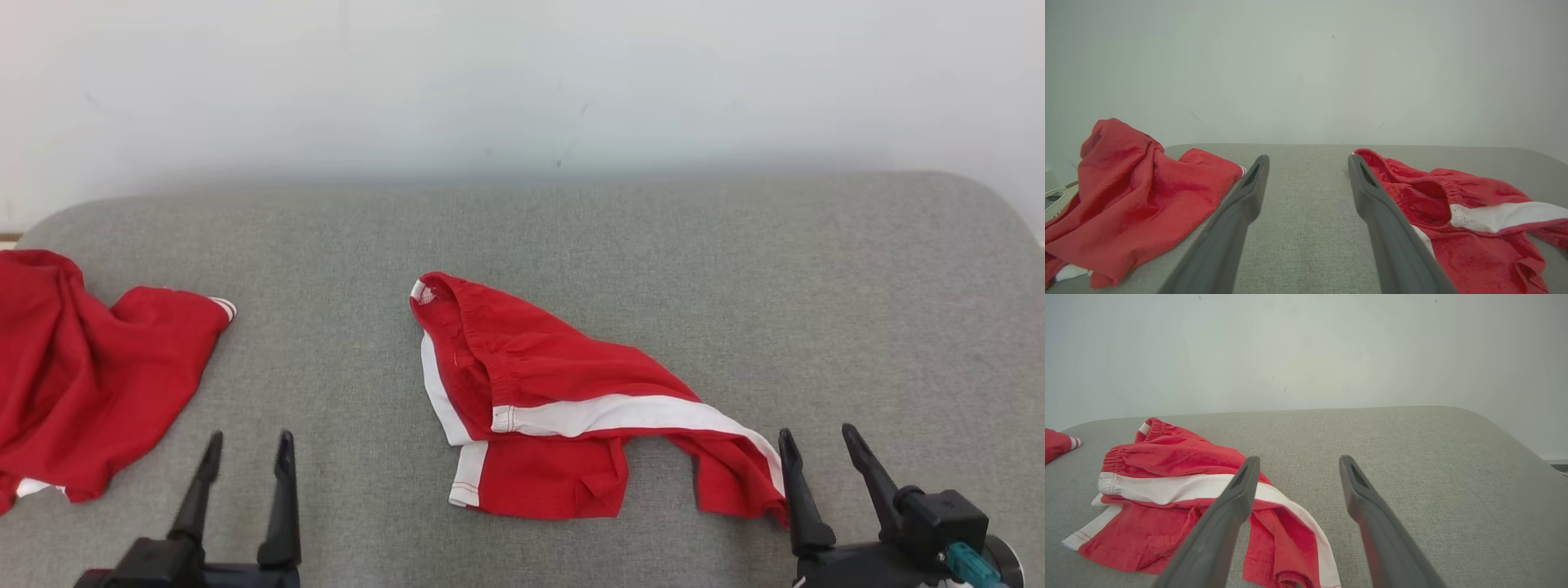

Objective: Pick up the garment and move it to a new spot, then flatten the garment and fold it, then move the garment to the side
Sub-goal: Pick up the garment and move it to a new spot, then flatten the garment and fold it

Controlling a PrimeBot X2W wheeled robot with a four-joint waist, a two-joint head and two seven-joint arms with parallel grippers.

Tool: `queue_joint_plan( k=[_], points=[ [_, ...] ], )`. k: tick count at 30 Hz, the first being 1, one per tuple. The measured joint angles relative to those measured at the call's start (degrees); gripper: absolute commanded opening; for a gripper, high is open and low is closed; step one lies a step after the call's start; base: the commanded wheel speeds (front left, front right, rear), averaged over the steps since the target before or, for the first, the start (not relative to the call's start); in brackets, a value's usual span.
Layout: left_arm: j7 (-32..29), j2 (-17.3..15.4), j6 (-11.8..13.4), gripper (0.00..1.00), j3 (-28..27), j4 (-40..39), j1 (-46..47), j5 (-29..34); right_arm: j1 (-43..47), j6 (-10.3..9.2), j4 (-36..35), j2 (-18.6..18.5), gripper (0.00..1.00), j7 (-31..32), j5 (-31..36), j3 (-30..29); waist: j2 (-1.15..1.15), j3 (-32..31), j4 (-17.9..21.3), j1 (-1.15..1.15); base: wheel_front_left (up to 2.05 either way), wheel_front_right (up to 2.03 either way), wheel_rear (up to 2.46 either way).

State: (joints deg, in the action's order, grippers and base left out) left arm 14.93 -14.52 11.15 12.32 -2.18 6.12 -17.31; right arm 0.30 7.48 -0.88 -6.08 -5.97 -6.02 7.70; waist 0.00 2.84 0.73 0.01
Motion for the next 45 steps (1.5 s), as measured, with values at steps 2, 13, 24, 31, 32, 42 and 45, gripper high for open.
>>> queue_joint_plan(
  k=[2,13,24,31,32,42,45],
  points=[
    [0.0,0.3,-0.5,1.00,0.6,1.4,-0.3,0.5,1.0,0.00,-0.6,0.0,1.00,0.4,0.5,-0.1,0.00,-0.6,0.2,0.00,0.00,0.00,0.00],
    [-0.1,0.0,-0.8,1.00,2.1,5.8,0.5,1.8,4.2,0.00,-5.0,0.8,1.00,2.4,1.5,-1.1,0.00,-1.5,0.8,-0.01,0.00,0.00,0.00],
    [-2.4,0.7,-2.4,1.00,5.7,5.9,3.7,2.3,4.4,0.00,-5.6,1.3,1.00,2.9,1.4,-1.2,0.00,0.0,0.2,-0.01,0.00,0.00,0.00],
    [-10.5,4.6,-8.3,1.00,14.2,6.6,8.7,1.8,4.4,0.00,-3.7,1.2,1.00,3.5,0.7,-1.0,0.00,2.3,0.2,-0.01,0.00,0.00,0.00],
    [-11.7,5.2,-9.0,1.00,15.2,7.3,9.5,1.7,4.3,0.00,-3.5,1.2,1.00,3.5,0.7,-0.9,0.00,2.7,0.3,-0.01,0.00,0.00,0.00],
    [-18.2,6.9,-11.2,1.00,16.7,12.2,18.1,0.6,2.8,0.00,0.1,1.8,1.00,2.2,-0.5,0.4,0.00,7.6,3.1,-0.02,0.00,0.00,0.00],
    [-19.0,6.3,-10.9,1.00,15.7,12.8,20.1,0.5,2.0,0.00,1.5,2.0,1.00,1.4,-0.8,0.8,-0.01,9.4,4.0,-0.02,0.00,0.00,0.00]
  ],
)
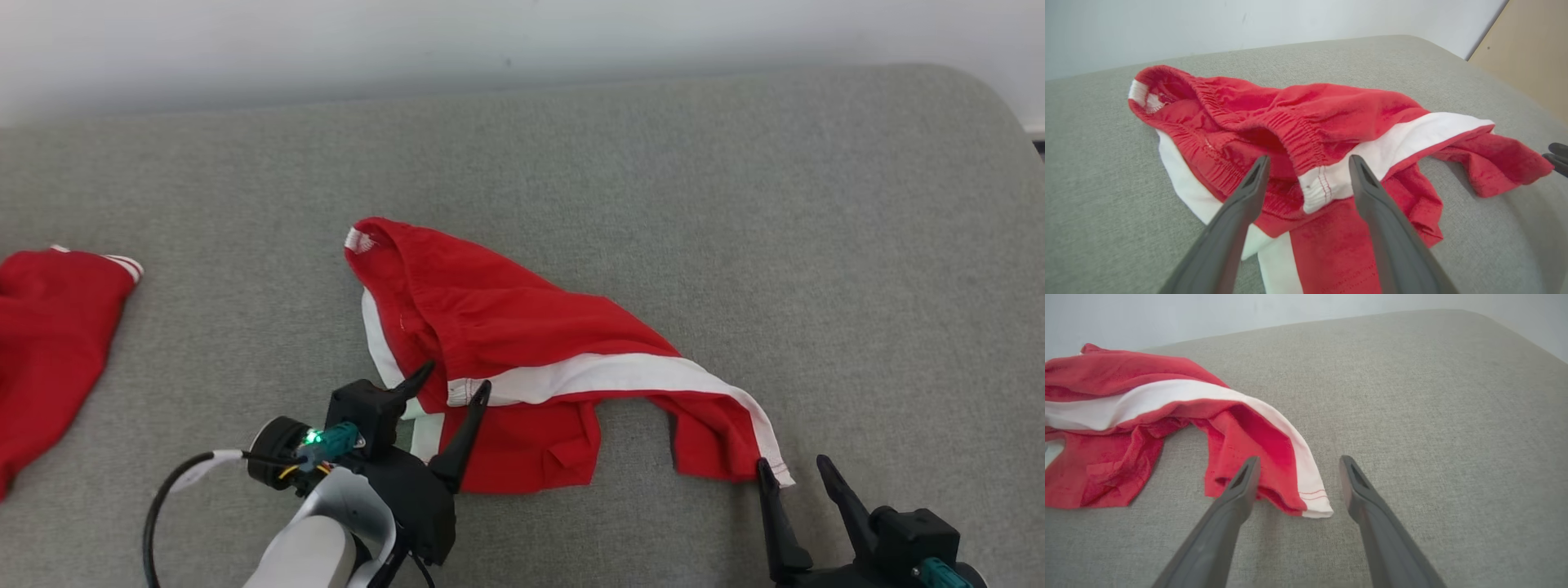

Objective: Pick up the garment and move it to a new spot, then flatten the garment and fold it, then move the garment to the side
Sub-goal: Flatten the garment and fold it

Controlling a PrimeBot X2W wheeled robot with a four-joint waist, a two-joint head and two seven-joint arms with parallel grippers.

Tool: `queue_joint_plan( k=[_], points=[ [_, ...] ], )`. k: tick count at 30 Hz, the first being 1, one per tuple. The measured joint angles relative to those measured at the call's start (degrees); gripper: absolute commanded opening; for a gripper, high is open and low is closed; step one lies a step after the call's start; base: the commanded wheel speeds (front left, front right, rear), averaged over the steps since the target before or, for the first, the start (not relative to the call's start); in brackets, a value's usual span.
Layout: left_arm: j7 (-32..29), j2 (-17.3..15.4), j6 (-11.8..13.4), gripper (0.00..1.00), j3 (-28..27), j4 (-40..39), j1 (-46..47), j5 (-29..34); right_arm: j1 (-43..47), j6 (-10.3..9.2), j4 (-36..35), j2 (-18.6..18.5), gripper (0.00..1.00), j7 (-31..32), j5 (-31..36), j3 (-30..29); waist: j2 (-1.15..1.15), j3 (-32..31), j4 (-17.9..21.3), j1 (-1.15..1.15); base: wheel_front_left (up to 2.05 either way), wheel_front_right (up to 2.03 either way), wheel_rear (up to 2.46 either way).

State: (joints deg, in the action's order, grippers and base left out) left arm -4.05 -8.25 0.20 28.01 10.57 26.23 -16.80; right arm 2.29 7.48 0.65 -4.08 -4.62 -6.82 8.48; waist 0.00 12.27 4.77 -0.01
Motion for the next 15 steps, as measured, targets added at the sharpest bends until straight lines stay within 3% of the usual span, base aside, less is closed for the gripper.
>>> queue_joint_plan(
  k=[1,2,3,5,15],
  points=[
    [-0.5,0.0,0.2,0.91,-0.2,0.0,0.2,-0.4,-0.2,0.00,0.6,0.0,1.00,-0.2,-0.1,0.1,0.00,0.6,0.3,0.00,0.00,0.00,0.00],
    [-1.1,-0.1,0.3,0.70,-0.3,0.0,0.2,-0.7,-0.4,0.00,1.3,0.1,1.00,-0.5,-0.3,0.2,0.00,1.1,0.6,0.00,0.00,0.00,0.00],
    [-1.4,-0.3,0.4,0.41,-0.4,-0.1,0.2,-0.9,-0.7,0.00,1.9,0.1,1.00,-0.9,-0.4,0.3,0.00,1.6,0.9,0.00,0.00,0.00,0.00],
    [-1.8,-0.4,0.2,0.00,-0.5,-0.2,0.2,-1.3,-0.9,0.00,2.6,0.2,1.00,-1.1,-0.7,0.4,0.00,2.2,1.1,0.00,0.00,0.00,0.00],
    [-3.7,-1.3,0.0,0.00,0.4,-4.2,0.0,-1.7,-6.0,0.00,10.6,0.0,1.00,-3.9,-3.0,2.0,0.00,6.0,1.9,0.00,0.00,0.00,0.00]
  ],
)
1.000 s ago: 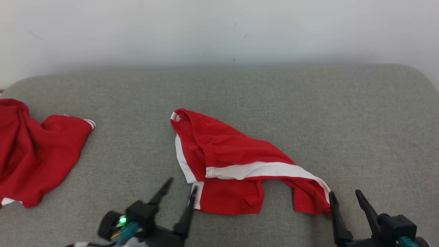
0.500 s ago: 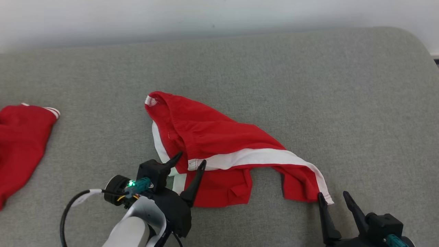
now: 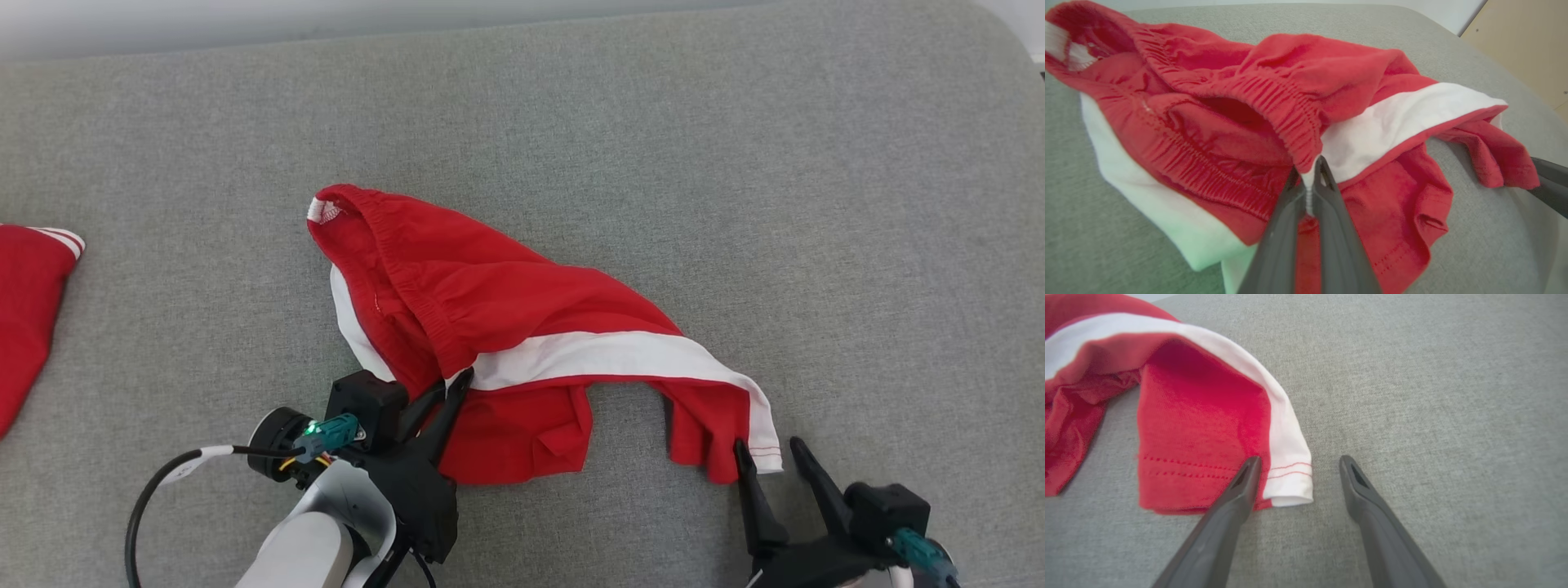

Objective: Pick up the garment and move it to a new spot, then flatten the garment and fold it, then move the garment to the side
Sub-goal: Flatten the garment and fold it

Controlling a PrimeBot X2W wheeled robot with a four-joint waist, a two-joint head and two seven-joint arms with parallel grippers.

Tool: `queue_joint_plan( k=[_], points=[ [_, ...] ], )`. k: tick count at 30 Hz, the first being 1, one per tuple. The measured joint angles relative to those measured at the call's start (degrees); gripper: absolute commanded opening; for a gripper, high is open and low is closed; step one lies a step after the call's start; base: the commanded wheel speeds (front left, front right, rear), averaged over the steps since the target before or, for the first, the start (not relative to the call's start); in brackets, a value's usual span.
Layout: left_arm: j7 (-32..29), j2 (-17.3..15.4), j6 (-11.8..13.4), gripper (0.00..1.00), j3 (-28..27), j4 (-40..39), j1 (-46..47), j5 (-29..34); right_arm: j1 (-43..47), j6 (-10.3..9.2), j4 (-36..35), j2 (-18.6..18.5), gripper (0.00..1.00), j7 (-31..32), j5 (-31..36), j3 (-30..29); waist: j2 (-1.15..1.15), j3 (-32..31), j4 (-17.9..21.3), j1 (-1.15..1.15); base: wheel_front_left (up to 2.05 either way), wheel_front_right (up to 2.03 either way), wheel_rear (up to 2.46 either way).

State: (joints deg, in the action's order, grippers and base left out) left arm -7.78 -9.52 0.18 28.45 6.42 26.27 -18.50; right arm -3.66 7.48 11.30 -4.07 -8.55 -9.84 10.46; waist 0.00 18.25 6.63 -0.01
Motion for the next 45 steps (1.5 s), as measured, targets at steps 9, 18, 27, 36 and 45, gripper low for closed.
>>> queue_joint_plan(
  k=[9,18,27,36,45],
  points=[
    [1.1,-0.5,1.2,0.00,-0.2,-1.2,0.0,0.4,-4.7,0.03,6.4,-1.1,0.00,-1.6,-0.8,1.1,0.00,0.4,-0.8,0.01,0.00,0.00,0.00],
    [3.7,-1.8,3.0,0.00,-2.6,-7.9,0.1,0.4,-5.8,0.05,-1.3,-2.1,0.00,-5.3,2.4,-2.2,-0.01,-1.1,-0.8,0.01,0.00,0.00,0.00],
    [3.7,-5.0,3.5,0.00,-5.6,-18.3,2.5,1.1,-10.1,0.05,-17.4,-5.7,0.00,-6.3,5.3,-2.7,0.00,-3.8,-1.6,0.01,0.00,0.00,0.00],
    [2.1,-7.1,4.6,0.00,-8.6,-29.9,4.9,1.1,-13.5,0.05,-31.0,-9.0,0.00,-4.3,7.6,-3.7,0.00,-6.3,-3.4,0.01,0.00,0.00,0.00],
    [-0.7,-7.7,5.4,0.00,-8.7,-36.0,3.7,-0.2,-13.3,0.04,-36.6,-10.4,0.00,1.0,6.6,-3.4,0.00,-7.3,-5.2,0.01,0.00,0.00,0.00]
  ],
)
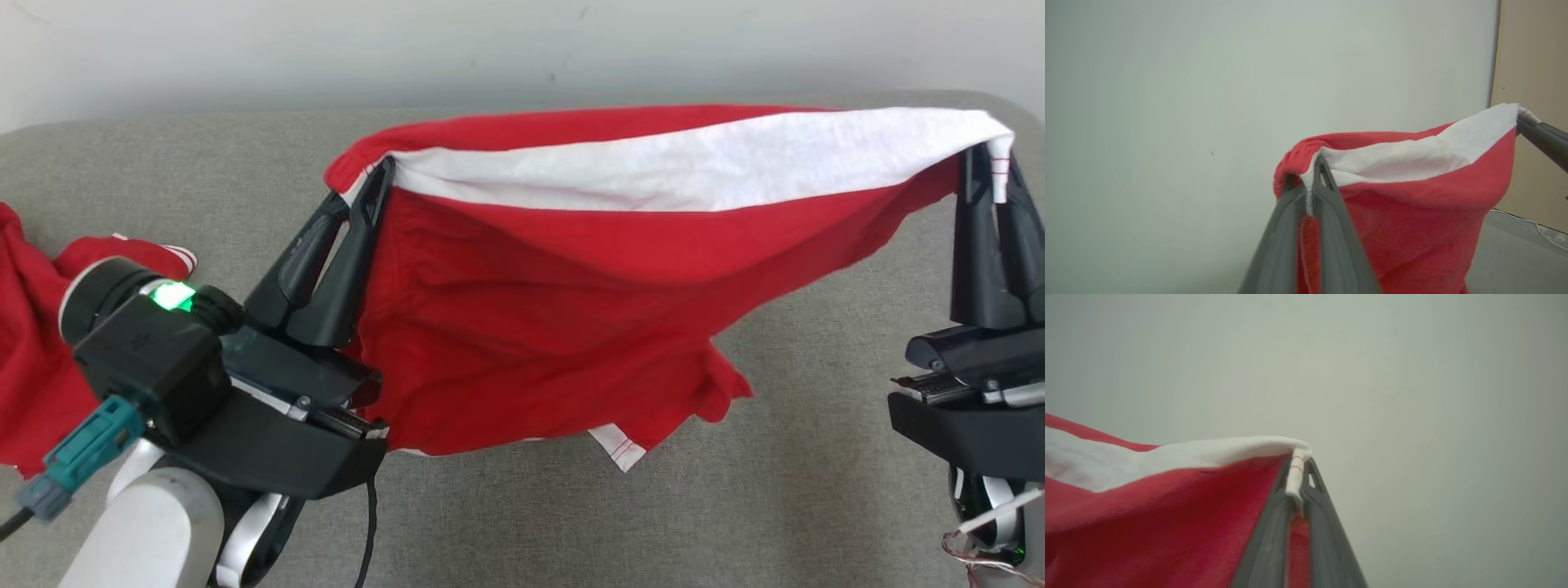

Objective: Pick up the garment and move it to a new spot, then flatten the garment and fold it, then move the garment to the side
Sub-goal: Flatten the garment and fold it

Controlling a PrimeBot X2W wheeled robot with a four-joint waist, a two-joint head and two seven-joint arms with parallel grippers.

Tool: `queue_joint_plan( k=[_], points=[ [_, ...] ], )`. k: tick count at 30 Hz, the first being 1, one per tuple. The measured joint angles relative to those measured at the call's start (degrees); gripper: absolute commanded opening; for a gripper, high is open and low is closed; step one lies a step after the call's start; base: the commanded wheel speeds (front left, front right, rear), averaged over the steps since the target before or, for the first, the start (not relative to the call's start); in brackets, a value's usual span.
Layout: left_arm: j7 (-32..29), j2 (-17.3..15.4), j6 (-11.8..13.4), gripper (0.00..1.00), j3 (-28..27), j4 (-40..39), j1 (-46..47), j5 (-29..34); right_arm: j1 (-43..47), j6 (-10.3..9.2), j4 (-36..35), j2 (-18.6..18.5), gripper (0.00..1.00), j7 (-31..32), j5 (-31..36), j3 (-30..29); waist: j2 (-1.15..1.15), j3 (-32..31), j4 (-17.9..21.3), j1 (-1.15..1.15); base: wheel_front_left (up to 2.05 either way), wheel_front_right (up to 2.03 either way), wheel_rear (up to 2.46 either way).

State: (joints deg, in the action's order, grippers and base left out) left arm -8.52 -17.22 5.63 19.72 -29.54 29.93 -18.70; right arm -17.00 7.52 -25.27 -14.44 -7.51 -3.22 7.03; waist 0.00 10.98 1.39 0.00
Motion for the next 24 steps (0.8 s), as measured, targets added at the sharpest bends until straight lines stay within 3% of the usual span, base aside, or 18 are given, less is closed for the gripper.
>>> queue_joint_plan(
  k=[3,8,16,24],
  points=[
    [-0.1,-0.1,-0.7,0.00,0.2,1.7,0.0,-0.9,-1.1,0.00,2.6,-0.8,0.00,0.5,-1.8,0.8,0.00,0.2,0.0,0.00,0.00,0.00,0.00],
    [-0.4,0.4,-4.1,0.00,0.3,10.7,6.1,-4.1,-10.8,0.00,11.2,-3.4,0.00,1.0,-6.1,3.8,0.00,1.2,0.2,0.00,0.00,0.00,0.00],
    [-1.0,3.4,-9.1,0.00,0.5,35.6,25.8,-6.5,-33.4,0.00,31.5,-6.8,0.00,4.0,-14.6,11.8,0.00,3.5,-0.1,-0.01,0.00,0.00,0.00],
    [1.7,6.4,-10.6,0.00,-0.1,62.0,46.6,-6.4,-56.7,0.00,54.0,-4.4,0.00,4.2,-22.0,16.7,-0.01,7.0,-0.2,-0.02,0.00,0.00,0.00]
  ],
)
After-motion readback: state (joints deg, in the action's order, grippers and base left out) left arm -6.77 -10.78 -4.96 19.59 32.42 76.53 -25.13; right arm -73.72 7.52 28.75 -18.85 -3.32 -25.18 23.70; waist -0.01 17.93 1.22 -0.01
